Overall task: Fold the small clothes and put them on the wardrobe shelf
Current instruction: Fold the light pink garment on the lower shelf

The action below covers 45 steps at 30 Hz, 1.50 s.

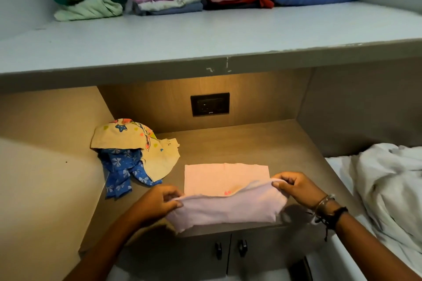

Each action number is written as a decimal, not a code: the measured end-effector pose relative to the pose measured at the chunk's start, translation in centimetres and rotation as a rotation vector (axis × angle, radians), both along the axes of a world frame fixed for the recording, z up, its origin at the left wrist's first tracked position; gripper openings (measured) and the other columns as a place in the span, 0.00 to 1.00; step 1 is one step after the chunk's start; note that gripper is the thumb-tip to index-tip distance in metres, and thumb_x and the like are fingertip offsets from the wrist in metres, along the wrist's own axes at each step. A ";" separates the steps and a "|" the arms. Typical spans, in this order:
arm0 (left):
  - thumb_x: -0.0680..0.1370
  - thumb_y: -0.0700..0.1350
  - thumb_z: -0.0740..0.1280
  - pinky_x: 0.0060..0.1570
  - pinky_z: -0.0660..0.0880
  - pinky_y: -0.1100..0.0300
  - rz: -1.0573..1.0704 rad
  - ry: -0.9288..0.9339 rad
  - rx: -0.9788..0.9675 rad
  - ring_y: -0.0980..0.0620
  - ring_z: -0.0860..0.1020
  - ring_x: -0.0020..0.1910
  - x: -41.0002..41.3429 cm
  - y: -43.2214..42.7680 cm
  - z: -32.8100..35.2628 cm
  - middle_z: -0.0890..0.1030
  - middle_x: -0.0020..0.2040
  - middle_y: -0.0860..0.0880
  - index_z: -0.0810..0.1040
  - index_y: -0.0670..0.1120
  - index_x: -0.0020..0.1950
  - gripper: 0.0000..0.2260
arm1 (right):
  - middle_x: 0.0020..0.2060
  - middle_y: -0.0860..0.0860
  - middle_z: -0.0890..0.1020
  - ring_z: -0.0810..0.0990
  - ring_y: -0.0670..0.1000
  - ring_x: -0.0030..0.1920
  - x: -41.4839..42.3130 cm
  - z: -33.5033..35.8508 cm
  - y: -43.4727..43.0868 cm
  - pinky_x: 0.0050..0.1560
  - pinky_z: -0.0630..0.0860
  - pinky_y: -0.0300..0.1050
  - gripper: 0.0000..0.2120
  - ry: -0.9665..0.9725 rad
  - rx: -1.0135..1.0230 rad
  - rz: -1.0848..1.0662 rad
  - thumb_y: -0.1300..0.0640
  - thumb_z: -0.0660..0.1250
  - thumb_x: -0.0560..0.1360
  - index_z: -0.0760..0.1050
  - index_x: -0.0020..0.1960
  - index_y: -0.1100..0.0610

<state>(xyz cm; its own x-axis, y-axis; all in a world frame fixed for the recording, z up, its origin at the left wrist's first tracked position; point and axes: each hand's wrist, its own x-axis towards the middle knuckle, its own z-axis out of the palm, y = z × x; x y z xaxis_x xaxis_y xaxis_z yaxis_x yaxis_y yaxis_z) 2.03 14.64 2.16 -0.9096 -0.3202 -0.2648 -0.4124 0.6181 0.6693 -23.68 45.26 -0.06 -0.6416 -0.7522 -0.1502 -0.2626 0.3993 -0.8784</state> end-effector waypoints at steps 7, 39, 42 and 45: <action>0.75 0.42 0.72 0.50 0.77 0.56 0.106 0.051 -0.069 0.47 0.80 0.50 -9.4 -4.1 -0.5 0.82 0.49 0.48 0.80 0.50 0.49 0.06 | 0.43 0.55 0.81 0.78 0.56 0.46 -4.7 -1.0 -6.6 0.43 0.74 0.44 0.05 0.084 0.099 -0.274 0.59 0.67 0.77 0.80 0.50 0.59; 0.77 0.62 0.54 0.75 0.36 0.52 -0.495 -0.004 -0.360 0.58 0.39 0.77 -4.8 5.9 -7.7 0.45 0.80 0.52 0.46 0.55 0.79 0.34 | 0.79 0.49 0.46 0.43 0.54 0.78 -0.2 -2.6 -15.5 0.75 0.42 0.58 0.25 0.577 0.502 0.429 0.44 0.49 0.82 0.52 0.77 0.46; 0.74 0.69 0.58 0.73 0.34 0.50 -0.624 -0.100 -0.505 0.56 0.35 0.75 -4.3 4.2 -8.4 0.39 0.79 0.53 0.43 0.54 0.79 0.41 | 0.79 0.50 0.45 0.43 0.56 0.78 2.9 -4.1 -9.5 0.75 0.44 0.58 0.37 0.694 0.510 0.530 0.30 0.47 0.75 0.49 0.78 0.48; 0.74 0.64 0.64 0.72 0.35 0.50 -0.655 -0.096 -0.627 0.54 0.38 0.75 -3.8 4.8 -8.5 0.37 0.77 0.52 0.45 0.52 0.79 0.42 | 0.76 0.49 0.36 0.35 0.54 0.76 6.2 -6.9 -4.0 0.75 0.39 0.56 0.53 0.692 0.630 0.563 0.19 0.46 0.63 0.40 0.78 0.48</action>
